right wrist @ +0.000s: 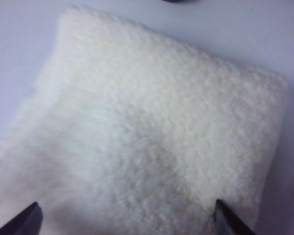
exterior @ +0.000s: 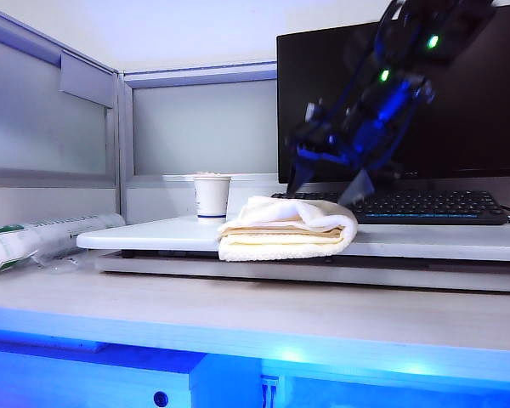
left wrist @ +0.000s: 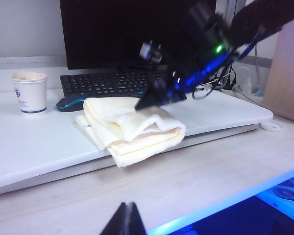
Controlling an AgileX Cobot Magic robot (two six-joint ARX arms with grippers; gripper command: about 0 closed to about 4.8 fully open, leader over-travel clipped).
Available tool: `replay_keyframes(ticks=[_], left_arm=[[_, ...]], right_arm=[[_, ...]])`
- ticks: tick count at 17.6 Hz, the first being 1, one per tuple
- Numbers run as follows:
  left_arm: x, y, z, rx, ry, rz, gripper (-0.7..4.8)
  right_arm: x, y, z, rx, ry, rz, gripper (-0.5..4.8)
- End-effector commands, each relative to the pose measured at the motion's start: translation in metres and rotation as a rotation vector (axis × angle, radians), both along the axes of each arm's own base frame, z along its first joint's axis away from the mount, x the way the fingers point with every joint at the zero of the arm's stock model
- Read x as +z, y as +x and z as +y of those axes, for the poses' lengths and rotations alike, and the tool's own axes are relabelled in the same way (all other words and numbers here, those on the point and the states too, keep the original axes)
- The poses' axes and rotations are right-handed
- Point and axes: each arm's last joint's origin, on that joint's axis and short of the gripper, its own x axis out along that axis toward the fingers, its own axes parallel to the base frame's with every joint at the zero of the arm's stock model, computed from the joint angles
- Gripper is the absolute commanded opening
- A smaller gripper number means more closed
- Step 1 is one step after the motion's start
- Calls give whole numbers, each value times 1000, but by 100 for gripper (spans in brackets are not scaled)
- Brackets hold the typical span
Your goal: Wipe the tabletop with a clean cloth to remove dust and stains.
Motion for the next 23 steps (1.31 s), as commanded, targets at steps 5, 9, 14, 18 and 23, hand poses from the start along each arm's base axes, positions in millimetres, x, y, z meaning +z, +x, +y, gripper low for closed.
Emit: replay_keyframes(ticks=[5,9,14,18,23], left_arm=[[1,1,1,45,-8,-8,-6],[1,2,2,101,-14,-8,-6],[1,2,2,101,-14,-8,-5],[2,2,2,101,-14,-9,-5],[2,2,2,101,-14,-10,-5]], right_arm=[[-41,10,3,-31,-68,82,-5],[-45,7,2,-41,-99,128,-5],[-57,-4,-12,-107,-271,262,-5],[-74,-12,-45,-174,-315,402,-5],[-74,-33,-122,-360,-285,485,-5]])
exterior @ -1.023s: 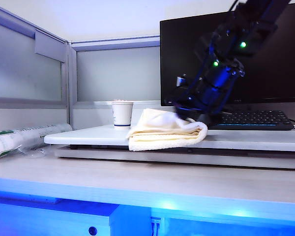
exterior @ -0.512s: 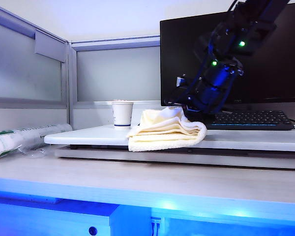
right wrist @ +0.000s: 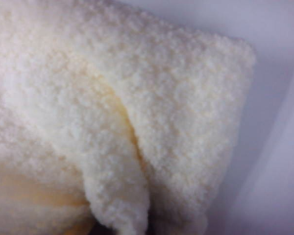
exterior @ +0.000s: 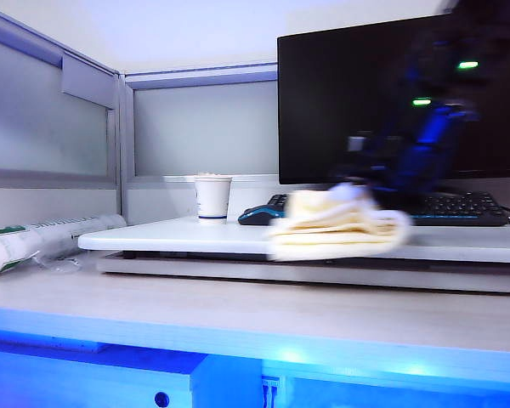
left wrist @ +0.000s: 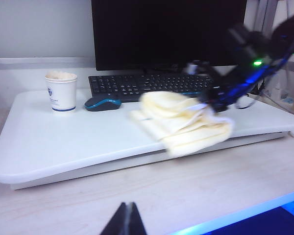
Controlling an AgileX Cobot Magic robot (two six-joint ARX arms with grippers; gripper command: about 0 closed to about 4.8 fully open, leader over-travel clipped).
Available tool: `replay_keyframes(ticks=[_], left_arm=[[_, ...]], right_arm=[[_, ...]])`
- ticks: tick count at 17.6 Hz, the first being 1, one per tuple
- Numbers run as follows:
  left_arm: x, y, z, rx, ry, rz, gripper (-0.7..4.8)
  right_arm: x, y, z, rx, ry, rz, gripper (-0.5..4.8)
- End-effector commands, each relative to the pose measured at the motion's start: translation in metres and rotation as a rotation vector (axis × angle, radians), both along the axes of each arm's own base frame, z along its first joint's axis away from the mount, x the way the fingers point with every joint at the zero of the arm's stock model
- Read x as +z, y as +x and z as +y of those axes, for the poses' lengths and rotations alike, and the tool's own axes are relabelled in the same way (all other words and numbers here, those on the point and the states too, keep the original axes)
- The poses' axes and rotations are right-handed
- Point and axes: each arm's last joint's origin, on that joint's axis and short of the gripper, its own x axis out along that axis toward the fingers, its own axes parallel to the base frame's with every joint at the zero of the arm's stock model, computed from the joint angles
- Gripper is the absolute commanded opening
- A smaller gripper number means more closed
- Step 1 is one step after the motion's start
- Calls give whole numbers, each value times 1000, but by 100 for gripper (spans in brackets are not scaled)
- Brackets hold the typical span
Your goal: Wipe the tabletop with a clean cloth to remove dust and stains.
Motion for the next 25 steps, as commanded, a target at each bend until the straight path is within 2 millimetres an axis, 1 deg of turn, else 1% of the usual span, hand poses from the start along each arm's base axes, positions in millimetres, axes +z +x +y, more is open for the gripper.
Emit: replay_keyframes(ticks=[1,3,5,7,9,11,13,15,16,17,18,20,21,22,24,25], left_arm=[[1,0,0,3,-3,-11,-5],[1,0,0,2,-3,-11,-5],[1,0,0,2,-3,-10,-6],[1,0,0,2,-3,-10,-5],[1,0,0,-3,-3,-11,-5],[1,0,0,-9,-5,-9,-5],[1,0,0,-13,-31,10,-5],[2,0,0,-14,-36,13,-5],[2,0,0,-14,-36,14,-5],[2,0,0,-15,-36,14,-5],[2,0,0,-14,-36,13,-5],[2,0,0,-14,-36,13,-6],[2,0,0,-14,-36,12,-5],[2,0,0,-14,-36,13,-5],[2,0,0,-14,-36,13,-5],[2,0,0,-14,-36,13,-6]], right_arm=[[-34,-45,-71,-220,-130,344,-5],[-22,-63,-108,-311,-119,317,-5],[-10,-77,-132,-337,-137,302,-5],[-4,-79,-135,-330,-162,287,-5],[-3,-76,-126,-308,-165,262,-5],[-4,-66,-98,-251,-158,204,-5],[-13,-52,-56,-183,-121,150,-5],[-26,-39,-13,-98,-109,168,-5],[-34,-28,14,-46,-92,193,-5],[-39,-21,32,-23,-82,202,-5],[-43,-12,59,19,-61,211,-5],[-41,-1,92,66,-41,191,-5],[-36,1,106,90,-32,167,-5],[-30,3,116,103,-23,146,-5],[-25,4,119,89,-7,143,-5],[-27,4,114,67,-9,171,-5]])
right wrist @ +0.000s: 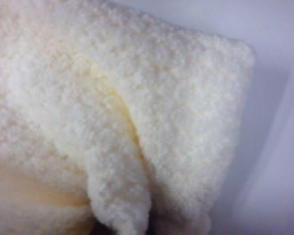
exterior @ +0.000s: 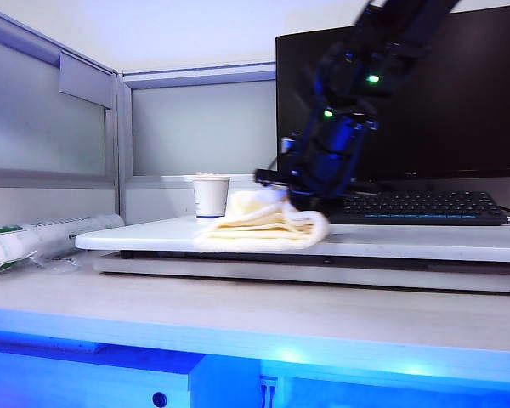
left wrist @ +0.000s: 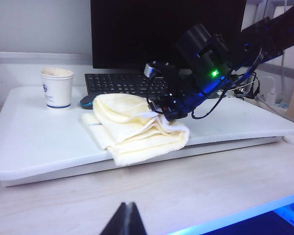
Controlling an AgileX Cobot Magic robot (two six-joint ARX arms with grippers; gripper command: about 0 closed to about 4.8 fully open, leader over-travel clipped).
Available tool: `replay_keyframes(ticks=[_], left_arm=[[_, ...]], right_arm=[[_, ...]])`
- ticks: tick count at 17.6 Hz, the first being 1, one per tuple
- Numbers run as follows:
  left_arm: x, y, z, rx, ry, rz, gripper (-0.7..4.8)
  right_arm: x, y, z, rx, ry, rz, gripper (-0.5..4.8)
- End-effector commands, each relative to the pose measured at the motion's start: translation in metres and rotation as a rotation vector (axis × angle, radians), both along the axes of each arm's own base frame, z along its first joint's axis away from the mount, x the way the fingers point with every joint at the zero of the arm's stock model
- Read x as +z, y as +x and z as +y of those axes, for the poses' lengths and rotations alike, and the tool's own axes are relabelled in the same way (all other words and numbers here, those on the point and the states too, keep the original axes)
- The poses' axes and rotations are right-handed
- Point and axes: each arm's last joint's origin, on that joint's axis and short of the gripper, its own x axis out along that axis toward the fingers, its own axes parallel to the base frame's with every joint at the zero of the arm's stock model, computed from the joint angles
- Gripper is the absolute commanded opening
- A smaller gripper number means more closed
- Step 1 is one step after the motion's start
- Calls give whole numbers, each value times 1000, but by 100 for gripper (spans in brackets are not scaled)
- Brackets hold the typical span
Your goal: Wipe the tabletop with a clean cloth to remove dust and stains.
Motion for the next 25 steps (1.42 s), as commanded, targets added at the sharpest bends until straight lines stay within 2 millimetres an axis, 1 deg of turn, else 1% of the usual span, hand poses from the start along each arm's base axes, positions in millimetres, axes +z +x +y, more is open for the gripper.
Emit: replay_keyframes(ticks=[1,2,4,5,6,7,8,9,10,11,12,13,15,16,17,18,20,22,23,24,25], left_arm=[[2,0,0,-5,-2,-13,-5],[2,0,0,-5,-3,-12,-5],[2,0,0,-4,-2,-13,-5],[2,0,0,-4,-2,-13,-5],[2,0,0,-5,-2,-13,-5],[2,0,0,-4,-2,-13,-5],[2,0,0,-5,-2,-13,-5],[2,0,0,-4,-2,-13,-6],[2,0,0,-4,-2,-13,-5],[2,0,0,-4,-2,-13,-5],[2,0,0,-4,-2,-13,-5],[2,0,0,-5,-2,-12,-5],[1,0,0,-4,-2,-12,-5],[2,0,0,-4,-2,-12,-5],[2,0,0,-4,-2,-12,-5],[2,0,0,-4,-2,-12,-5],[2,0,0,-5,-2,-12,-5],[2,0,0,-4,-2,-12,-6],[2,0,0,-4,-2,-12,-6],[2,0,0,-5,-2,-12,-5],[2,0,0,-4,-2,-12,-5]], right_arm=[[-33,-13,-17,-22,-53,273,-5],[-38,-13,-31,-47,-77,325,-5],[-44,-14,-67,-91,-118,403,-5],[-45,-16,-79,-109,-122,413,-5],[-44,-21,-97,-144,-119,416,-5],[-42,-26,-111,-169,-119,404,-5],[-39,-35,-130,-210,-125,386,-5],[-37,-42,-144,-237,-134,378,-5],[-32,-55,-168,-284,-143,372,-5],[-30,-63,-183,-307,-146,372,-5],[-27,-76,-207,-347,-151,375,-5],[-24,-85,-223,-377,-154,375,-5],[-19,-97,-248,-431,-156,375,-5],[-17,-99,-253,-431,-163,372,-5],[-17,-98,-252,-425,-165,364,-5],[-17,-96,-247,-410,-167,355,-5],[-16,-88,-224,-352,-173,298,-5],[-17,-78,-190,-289,-151,226,-5],[-19,-73,-176,-268,-139,210,-5],[-23,-65,-152,-224,-124,204,-5],[-27,-58,-134,-192,-115,212,-5]])
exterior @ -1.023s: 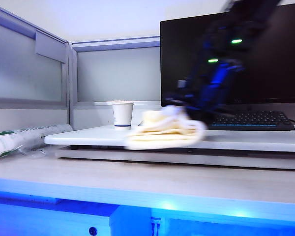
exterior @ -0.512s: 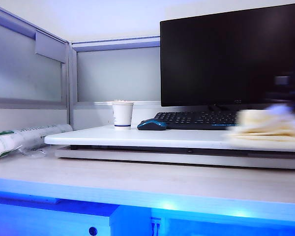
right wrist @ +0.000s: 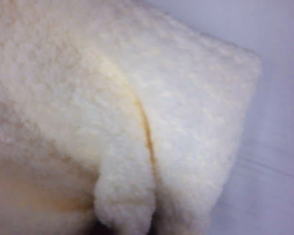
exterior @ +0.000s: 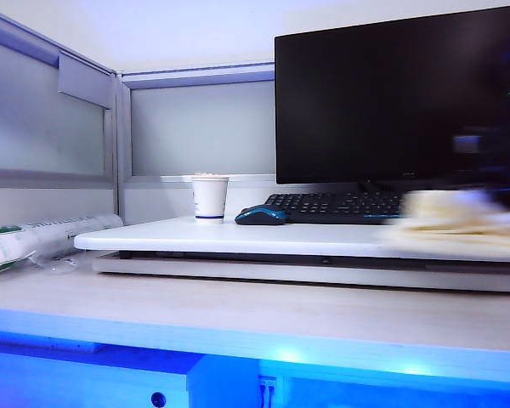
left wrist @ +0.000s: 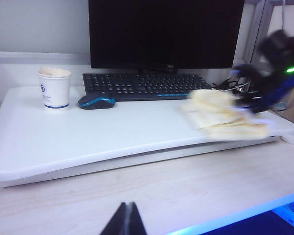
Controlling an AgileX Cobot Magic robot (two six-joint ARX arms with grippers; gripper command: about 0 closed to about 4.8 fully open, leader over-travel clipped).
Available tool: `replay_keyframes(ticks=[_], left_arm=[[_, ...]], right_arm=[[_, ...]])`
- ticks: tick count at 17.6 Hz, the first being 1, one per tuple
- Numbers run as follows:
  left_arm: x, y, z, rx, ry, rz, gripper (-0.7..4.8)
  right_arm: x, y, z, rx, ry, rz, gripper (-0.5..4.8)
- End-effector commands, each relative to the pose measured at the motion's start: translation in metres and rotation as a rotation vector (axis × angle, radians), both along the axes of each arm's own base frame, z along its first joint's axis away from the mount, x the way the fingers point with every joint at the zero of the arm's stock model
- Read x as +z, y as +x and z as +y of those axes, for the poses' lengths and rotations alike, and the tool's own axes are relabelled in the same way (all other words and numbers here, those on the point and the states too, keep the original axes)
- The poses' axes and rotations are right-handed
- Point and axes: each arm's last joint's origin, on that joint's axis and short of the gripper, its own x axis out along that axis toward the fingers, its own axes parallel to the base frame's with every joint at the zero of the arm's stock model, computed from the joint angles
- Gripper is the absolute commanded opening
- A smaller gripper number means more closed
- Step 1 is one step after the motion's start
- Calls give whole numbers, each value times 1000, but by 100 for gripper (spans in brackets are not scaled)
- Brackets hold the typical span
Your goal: Wipe the tabletop with a clean cloth to remove dust and stains.
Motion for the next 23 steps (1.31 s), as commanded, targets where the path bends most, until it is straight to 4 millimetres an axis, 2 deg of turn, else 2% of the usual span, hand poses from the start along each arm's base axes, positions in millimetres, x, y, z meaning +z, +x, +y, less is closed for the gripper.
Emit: replay_keyframes(ticks=[1,2,5,7,9,14,15,16,18,20,21,23], left_arm=[[1,0,0,-4,-2,-12,-5],[1,0,0,-5,-2,-12,-5],[2,0,0,-5,-2,-12,-5],[2,0,0,-4,-3,-12,-5],[2,0,0,-4,-2,-12,-5],[2,0,0,-4,-3,-12,-5],[2,0,0,-4,-2,-12,-5],[2,0,0,-4,-2,-12,-5],[2,0,0,-4,-2,-12,-6],[2,0,0,-4,-2,-12,-5],[2,0,0,-4,-2,-12,-5],[1,0,0,-4,-2,-12,-5]], right_arm=[[-35,12,60,145,106,171,-5],[-38,19,82,185,120,182,-5],[-40,38,128,243,158,165,-5],[-34,42,143,265,172,139,-5],[-31,43,146,277,185,131,-5],[-36,38,139,267,158,216,3],[-36,38,139,269,162,216,35],[-34,38,139,274,170,209,136],[-30,39,140,276,175,190,261],[-15,37,139,285,190,145,385],[-5,36,139,292,203,115,415],[23,33,138,309,222,19,423]])
